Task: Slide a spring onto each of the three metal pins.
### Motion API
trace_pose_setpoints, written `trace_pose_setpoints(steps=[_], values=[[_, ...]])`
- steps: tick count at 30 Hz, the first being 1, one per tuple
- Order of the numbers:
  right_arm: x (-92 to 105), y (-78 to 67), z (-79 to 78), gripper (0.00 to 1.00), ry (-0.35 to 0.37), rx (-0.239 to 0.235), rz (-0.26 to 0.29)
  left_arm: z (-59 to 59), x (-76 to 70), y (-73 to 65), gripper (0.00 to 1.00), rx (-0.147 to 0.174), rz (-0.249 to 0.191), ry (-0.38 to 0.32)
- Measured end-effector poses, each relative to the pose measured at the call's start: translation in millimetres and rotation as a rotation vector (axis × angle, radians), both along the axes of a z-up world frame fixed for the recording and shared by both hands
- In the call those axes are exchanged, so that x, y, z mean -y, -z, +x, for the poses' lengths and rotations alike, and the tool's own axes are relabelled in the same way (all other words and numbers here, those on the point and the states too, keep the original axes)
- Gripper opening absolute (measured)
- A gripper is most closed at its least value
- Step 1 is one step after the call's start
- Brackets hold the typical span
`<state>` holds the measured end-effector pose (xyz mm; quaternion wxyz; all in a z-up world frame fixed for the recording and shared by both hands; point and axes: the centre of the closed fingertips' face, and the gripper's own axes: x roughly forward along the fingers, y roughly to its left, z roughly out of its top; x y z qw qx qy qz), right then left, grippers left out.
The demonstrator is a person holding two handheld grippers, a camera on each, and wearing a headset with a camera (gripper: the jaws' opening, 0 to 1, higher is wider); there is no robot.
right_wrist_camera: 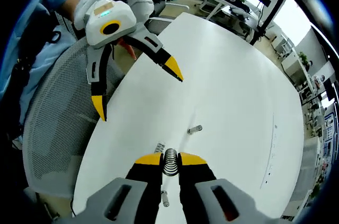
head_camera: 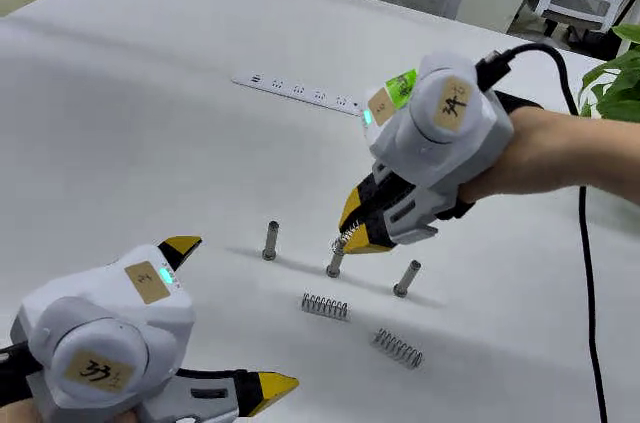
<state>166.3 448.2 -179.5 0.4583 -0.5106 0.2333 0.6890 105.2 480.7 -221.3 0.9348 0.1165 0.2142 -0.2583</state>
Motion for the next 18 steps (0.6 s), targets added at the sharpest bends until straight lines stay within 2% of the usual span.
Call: trace_pose_setpoints(steps=[6,13,18], values=[[-23.7,-2.3,6.1,0.12,-0.046,0.009,-0.006,1.1,-2.0,-1.8,1.0,0.003,-0.009,-0.014],[-45.3,5.7,17.1,0.12,-0.105,0.027,-0.046,0.8,-0.8,-1.9,1.0,0.001,-0.019,-0.013],[-60.7,14.4,23.3,0.12,-0.121,0.01,-0.057,0.6,-0.1,0.5,1.0,-0.011,-0.024,-0.01]])
